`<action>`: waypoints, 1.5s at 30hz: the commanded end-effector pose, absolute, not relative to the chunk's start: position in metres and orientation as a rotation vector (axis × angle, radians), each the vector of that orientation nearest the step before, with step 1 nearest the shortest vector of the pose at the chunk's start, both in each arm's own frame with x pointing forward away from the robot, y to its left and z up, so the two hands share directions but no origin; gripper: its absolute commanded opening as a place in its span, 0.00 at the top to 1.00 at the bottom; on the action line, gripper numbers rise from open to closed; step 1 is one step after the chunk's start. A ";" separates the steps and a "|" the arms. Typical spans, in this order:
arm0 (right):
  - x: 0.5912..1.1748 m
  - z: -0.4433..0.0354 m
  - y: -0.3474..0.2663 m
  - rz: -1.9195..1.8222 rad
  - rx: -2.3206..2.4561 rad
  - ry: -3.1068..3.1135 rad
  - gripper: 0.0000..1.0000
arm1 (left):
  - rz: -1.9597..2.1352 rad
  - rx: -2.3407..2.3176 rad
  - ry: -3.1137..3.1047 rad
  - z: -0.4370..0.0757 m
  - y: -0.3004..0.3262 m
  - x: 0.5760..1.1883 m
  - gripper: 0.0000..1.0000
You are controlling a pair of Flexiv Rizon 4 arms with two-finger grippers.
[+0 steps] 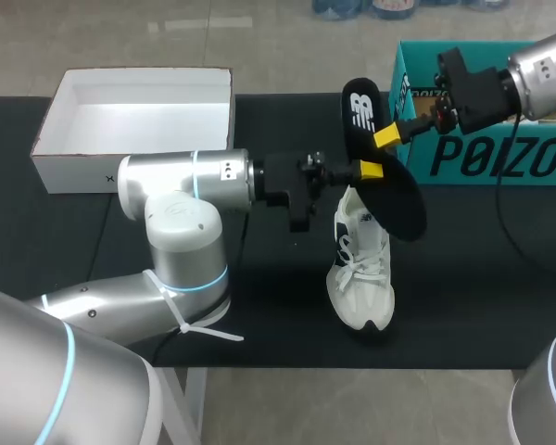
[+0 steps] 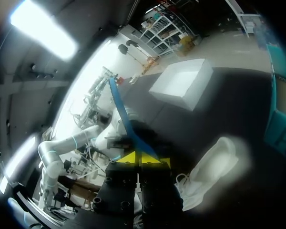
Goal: Take the shoe out of the shoebox, open the shoe tongue, remove and reinsert the insole, then place the shoe into the shoebox
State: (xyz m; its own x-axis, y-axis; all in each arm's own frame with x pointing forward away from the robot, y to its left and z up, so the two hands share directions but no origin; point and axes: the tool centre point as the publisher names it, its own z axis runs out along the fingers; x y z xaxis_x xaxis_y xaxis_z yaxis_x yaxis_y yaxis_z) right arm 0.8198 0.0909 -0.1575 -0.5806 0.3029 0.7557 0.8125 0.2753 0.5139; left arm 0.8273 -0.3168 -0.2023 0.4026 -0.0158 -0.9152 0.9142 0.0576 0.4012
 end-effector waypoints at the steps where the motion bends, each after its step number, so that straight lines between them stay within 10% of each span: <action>1: 0.815 -0.158 0.091 -1.273 -1.021 -2.041 0.97 | -0.875 1.323 0.903 -0.203 -0.313 0.827 1.00; 3: 0.814 -0.156 0.090 -1.280 -1.028 -2.060 0.00 | -0.880 1.327 0.904 -0.204 -0.312 0.827 1.00; 45: 0.718 -0.070 -0.017 -1.066 -1.235 -2.837 0.00 | -1.091 1.379 1.064 -0.207 -0.287 0.847 1.00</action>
State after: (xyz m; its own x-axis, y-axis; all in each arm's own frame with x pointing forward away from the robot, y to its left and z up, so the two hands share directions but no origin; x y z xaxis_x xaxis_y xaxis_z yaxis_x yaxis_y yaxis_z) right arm 0.7176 -0.0177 -0.0689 -0.7093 0.6922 0.1329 0.6080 0.5054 0.6123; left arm 0.8485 -0.2869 -0.2068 0.1920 0.0400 -0.9806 0.9786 -0.0836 0.1882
